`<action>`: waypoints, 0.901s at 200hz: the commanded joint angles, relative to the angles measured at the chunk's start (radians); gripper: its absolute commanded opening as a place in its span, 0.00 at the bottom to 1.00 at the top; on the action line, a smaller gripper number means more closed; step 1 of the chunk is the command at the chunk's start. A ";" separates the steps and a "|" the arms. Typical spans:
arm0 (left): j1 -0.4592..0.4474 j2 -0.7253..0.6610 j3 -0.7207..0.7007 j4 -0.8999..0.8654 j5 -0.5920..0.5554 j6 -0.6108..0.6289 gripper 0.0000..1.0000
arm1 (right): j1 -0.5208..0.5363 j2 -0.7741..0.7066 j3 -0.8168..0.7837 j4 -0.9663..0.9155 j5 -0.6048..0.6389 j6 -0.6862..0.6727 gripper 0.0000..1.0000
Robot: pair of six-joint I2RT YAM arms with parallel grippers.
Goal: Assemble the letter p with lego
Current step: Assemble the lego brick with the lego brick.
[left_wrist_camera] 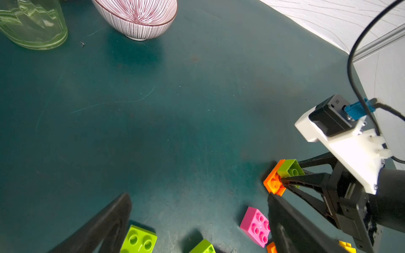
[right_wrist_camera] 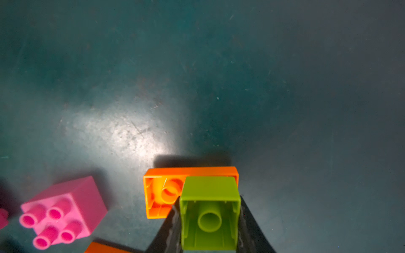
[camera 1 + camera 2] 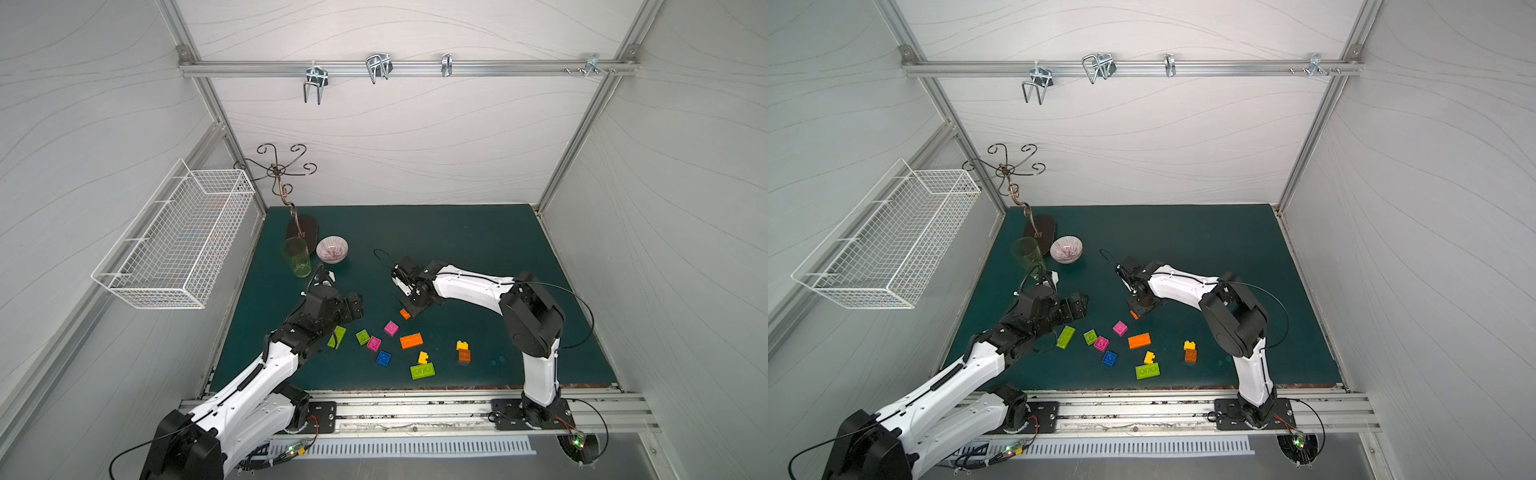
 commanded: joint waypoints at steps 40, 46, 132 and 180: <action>0.003 -0.007 0.009 0.056 0.008 -0.006 0.99 | 0.008 0.034 -0.008 -0.049 0.018 0.029 0.02; 0.004 -0.007 0.009 0.056 0.008 -0.006 0.99 | 0.009 0.028 -0.008 -0.051 0.018 0.033 0.01; 0.003 -0.016 0.003 0.065 0.017 -0.003 0.99 | 0.008 -0.002 0.043 -0.083 0.022 0.031 0.02; 0.003 -0.016 0.003 0.067 0.021 -0.001 0.99 | 0.003 0.040 0.036 -0.075 0.020 0.038 0.02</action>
